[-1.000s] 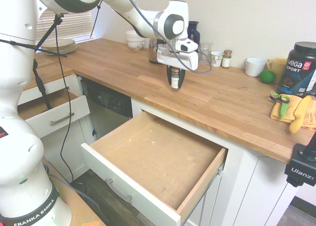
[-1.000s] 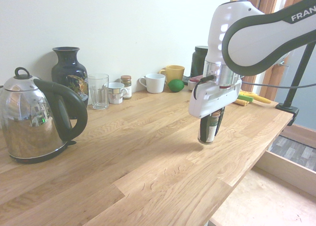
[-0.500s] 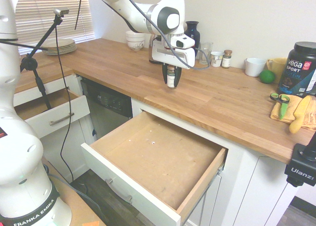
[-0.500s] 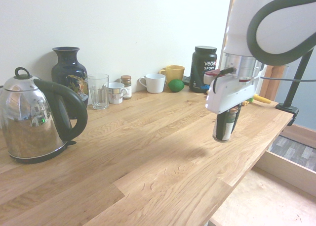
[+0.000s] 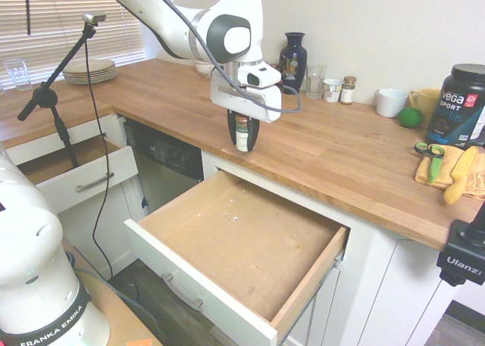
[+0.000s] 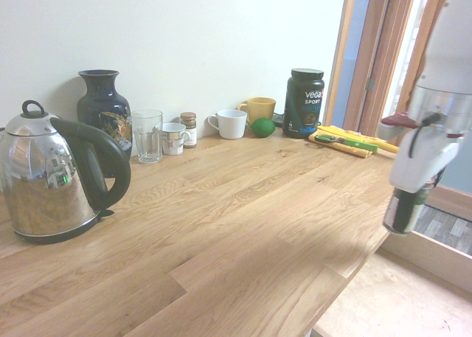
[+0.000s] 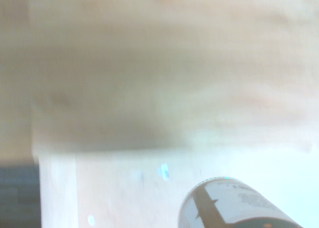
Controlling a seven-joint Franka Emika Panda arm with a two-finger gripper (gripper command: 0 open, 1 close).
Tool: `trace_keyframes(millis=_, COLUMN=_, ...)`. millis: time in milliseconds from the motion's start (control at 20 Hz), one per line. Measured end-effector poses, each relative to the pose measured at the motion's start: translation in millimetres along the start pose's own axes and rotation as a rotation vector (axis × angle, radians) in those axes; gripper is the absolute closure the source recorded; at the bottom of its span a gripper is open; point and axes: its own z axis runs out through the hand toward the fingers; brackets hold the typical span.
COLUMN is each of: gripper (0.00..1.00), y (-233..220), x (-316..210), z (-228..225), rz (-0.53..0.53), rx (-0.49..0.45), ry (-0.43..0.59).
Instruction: Put seasoning jar in the drawer
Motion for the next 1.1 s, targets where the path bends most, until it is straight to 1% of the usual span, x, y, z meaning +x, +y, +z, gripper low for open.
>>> trace_keyframes(millis=200, gripper=1.0, y=29.7, x=-18.7, z=24.0, rz=0.004, rx=-0.009, ry=-0.011)
trace_keyframes(millis=350, gripper=1.0, y=43.5, x=-29.8, z=46.0, rz=0.004, rx=-0.021, ry=-0.02)
trace_keyframes(millis=600, gripper=1.0, y=50.0, x=-31.6, z=84.9, rz=0.012, rx=-0.029, ry=-0.021)
trace_keyframes(millis=850, gripper=1.0, y=72.8, x=-60.0, z=126.0, rz=-0.003, rx=-0.044, ry=-0.02)
trace_keyframes(millis=1100, gripper=1.0, y=72.6, x=-61.7, z=156.2, rz=-0.003, rx=-0.061, ry=-0.016)
